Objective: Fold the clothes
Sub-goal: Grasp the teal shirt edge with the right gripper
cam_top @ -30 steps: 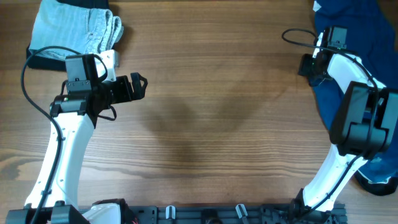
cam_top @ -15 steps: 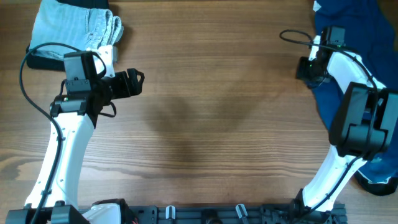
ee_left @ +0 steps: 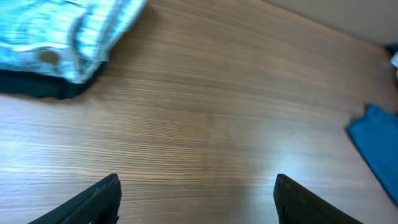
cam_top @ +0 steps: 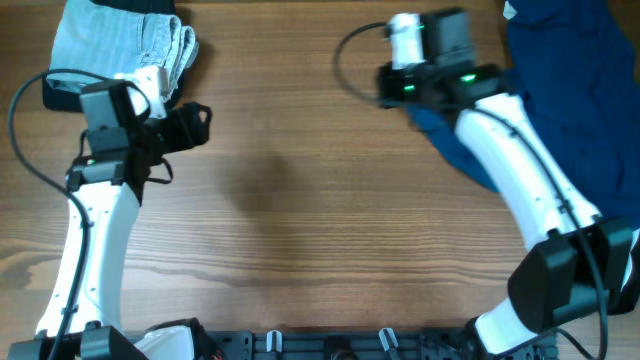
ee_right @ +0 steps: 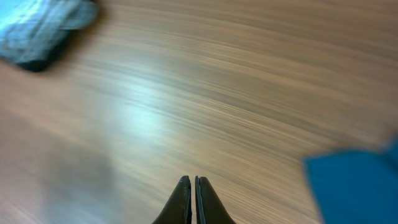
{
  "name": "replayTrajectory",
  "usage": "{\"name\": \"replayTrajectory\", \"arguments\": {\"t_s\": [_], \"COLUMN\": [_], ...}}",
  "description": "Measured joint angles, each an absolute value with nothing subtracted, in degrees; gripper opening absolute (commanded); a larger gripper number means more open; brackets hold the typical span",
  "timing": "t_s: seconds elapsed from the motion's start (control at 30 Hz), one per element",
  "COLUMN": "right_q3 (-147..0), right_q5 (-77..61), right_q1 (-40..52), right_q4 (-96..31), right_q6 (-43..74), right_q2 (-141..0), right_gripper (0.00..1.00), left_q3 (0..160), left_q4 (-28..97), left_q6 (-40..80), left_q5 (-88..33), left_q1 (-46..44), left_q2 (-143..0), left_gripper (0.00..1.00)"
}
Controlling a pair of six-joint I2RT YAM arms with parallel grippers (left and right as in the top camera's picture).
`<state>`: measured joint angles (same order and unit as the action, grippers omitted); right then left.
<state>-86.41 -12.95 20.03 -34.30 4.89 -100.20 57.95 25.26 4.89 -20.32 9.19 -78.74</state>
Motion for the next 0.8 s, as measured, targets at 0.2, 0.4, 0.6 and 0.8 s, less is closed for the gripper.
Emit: {"name": "replayTrajectory", "arguments": {"t_s": [0.2, 0.4, 0.6, 0.8], "right_q3": [-86.41, -86.41, -86.41, -86.41], "right_q5": [-10.87, -4.67, 1.78, 3.31], "right_q1": [36.88, 32.05, 20.12, 13.10], "right_q4": [-27.44, -33.52, -34.50, -34.52], "right_q6": [10.61, 14.20, 13.67, 14.37], "right_q2": [-100.20, -100.20, -101.73, -112.60], "right_gripper": [0.04, 0.62, 0.99, 1.00], "left_q3": [57.95, 57.95, 57.95, 57.95], "left_q4": [25.69, 27.70, 27.86, 27.90], "left_q6": [4.89, 4.97, 5.08, 5.08], "left_q5": [-20.29, -20.29, -19.75, -18.94], "left_q1": [15.97, 16.43, 16.43, 16.43], "left_q2": [-77.97, -77.97, -77.95, -77.95], "left_gripper": [0.85, 0.99, 1.00, 1.00]}}
